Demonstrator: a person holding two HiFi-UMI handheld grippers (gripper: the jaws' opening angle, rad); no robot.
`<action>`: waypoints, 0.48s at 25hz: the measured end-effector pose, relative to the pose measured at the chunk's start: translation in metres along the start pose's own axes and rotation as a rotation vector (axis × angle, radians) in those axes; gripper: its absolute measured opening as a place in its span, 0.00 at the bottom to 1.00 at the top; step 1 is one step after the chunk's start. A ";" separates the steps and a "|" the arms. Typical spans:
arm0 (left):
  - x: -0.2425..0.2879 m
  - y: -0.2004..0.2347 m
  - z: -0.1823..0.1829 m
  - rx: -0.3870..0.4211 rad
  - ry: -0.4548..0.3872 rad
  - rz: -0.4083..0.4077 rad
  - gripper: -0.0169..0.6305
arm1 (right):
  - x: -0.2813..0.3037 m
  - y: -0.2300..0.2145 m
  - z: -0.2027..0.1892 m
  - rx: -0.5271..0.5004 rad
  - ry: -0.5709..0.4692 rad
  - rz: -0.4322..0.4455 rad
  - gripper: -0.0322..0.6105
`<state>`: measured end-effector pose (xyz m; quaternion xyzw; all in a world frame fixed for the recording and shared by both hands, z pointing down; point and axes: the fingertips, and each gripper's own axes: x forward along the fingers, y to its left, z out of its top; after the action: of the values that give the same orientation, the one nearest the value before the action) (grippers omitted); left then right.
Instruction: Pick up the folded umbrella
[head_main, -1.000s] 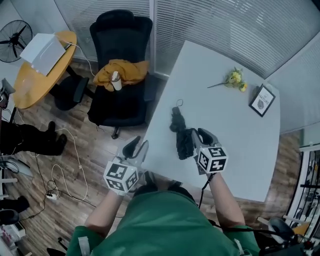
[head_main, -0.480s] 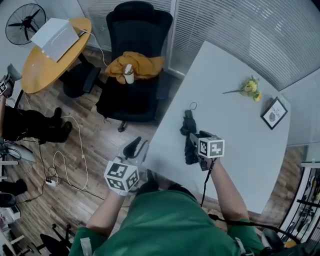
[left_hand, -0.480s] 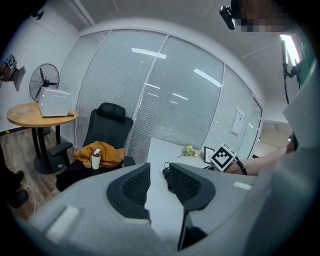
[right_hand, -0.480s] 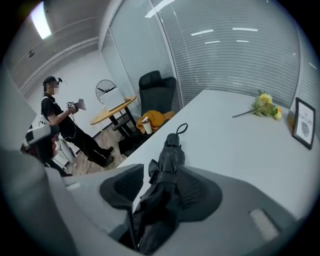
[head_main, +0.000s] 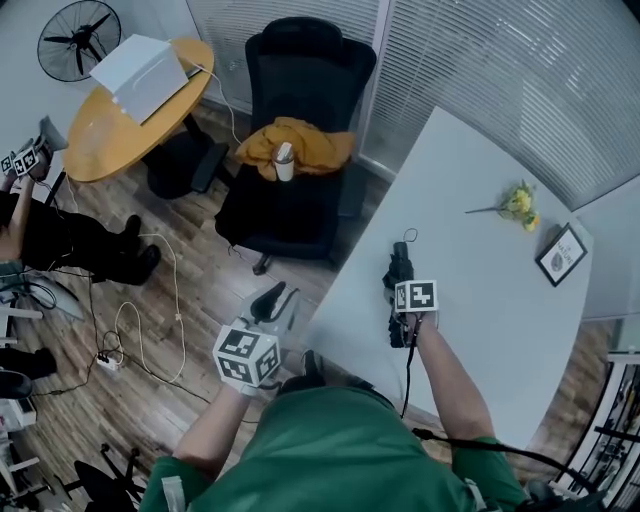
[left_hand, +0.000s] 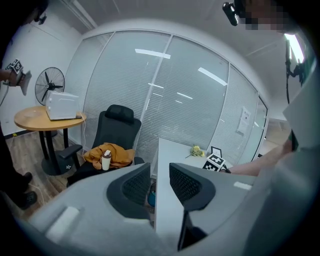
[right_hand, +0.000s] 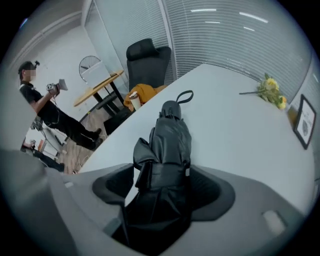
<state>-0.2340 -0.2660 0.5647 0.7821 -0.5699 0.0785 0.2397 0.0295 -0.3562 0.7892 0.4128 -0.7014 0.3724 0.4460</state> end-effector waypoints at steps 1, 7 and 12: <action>-0.002 0.004 0.001 0.003 0.000 0.006 0.22 | 0.004 -0.001 -0.002 -0.033 0.014 -0.026 0.58; -0.021 0.026 0.004 0.009 -0.010 0.050 0.22 | 0.013 -0.005 -0.007 -0.098 0.045 -0.069 0.58; -0.032 0.035 0.005 0.002 -0.021 0.060 0.22 | 0.011 -0.009 -0.004 -0.069 0.034 -0.057 0.53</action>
<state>-0.2785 -0.2492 0.5574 0.7655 -0.5955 0.0781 0.2307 0.0361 -0.3585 0.8020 0.4106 -0.6941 0.3422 0.4822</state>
